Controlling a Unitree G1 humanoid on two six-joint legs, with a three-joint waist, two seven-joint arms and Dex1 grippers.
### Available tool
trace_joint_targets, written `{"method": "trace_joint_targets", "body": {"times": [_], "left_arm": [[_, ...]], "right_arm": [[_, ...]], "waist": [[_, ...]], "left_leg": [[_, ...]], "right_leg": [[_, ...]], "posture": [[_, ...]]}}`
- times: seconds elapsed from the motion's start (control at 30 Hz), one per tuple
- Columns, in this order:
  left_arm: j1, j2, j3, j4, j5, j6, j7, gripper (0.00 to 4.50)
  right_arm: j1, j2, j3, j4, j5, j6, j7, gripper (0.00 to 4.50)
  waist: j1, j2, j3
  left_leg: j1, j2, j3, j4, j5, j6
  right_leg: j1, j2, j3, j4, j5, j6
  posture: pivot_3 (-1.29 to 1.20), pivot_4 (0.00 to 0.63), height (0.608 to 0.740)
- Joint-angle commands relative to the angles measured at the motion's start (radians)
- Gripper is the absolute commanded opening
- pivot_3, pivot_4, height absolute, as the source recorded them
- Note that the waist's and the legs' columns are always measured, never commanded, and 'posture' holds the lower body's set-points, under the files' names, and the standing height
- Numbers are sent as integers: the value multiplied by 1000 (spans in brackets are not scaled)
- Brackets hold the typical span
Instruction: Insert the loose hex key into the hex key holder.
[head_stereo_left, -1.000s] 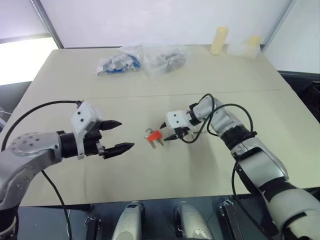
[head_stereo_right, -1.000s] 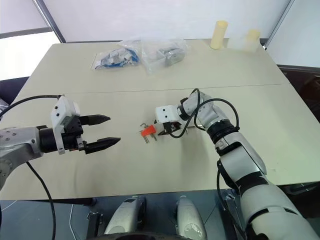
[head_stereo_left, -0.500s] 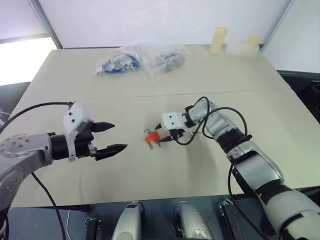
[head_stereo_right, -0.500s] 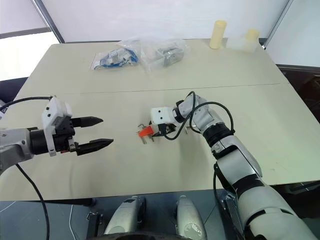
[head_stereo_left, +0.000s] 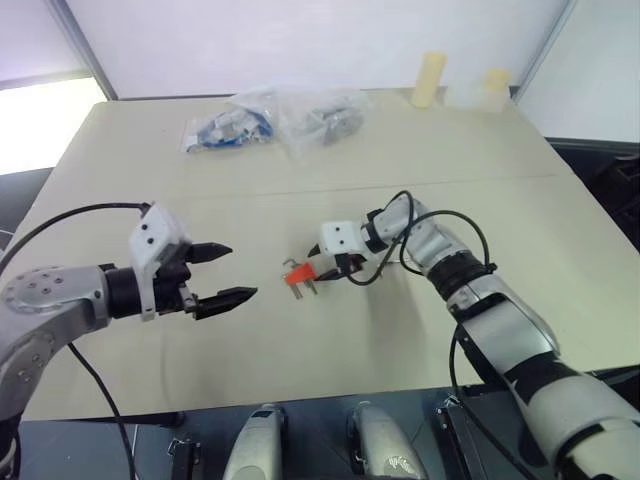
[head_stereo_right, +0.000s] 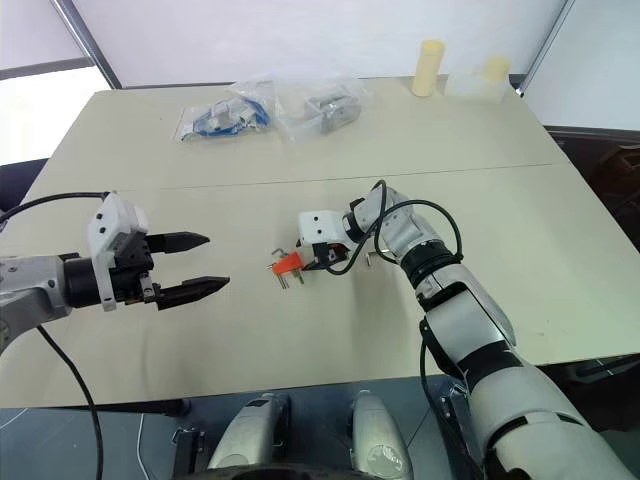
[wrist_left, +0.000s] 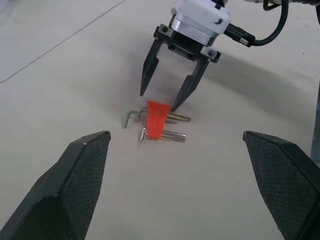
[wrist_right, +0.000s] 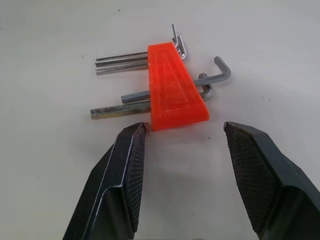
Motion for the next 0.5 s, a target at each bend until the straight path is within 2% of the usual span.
{"method": "trace_joint_targets", "body": {"times": [0.03,0.4,0.5], "left_arm": [[2,1,20,-22,3,-15,4,4464],[26,-4,22,-37,17,-30,22,4464],[33,-8,25,-42,18,-33,26,4500]], "right_arm": [[-21,19,-3,12,-12,-19,3,2574],[-24,39,-1,31,-32,-43,11,2574],[-19,40,1,33,-40,-51,10,1742]], "waist": [[0,0,0],[-1,0,0],[-1,0,0]], "left_leg": [[0,0,0,0,0,0],[0,0,0,0,0,0],[0,0,0,0,0,0]], "right_leg": [[0,0,0,0,0,0],[0,0,0,0,0,0],[0,0,0,0,0,0]], "posture": [[0,150,740],[0,150,740],[0,150,740]]}}
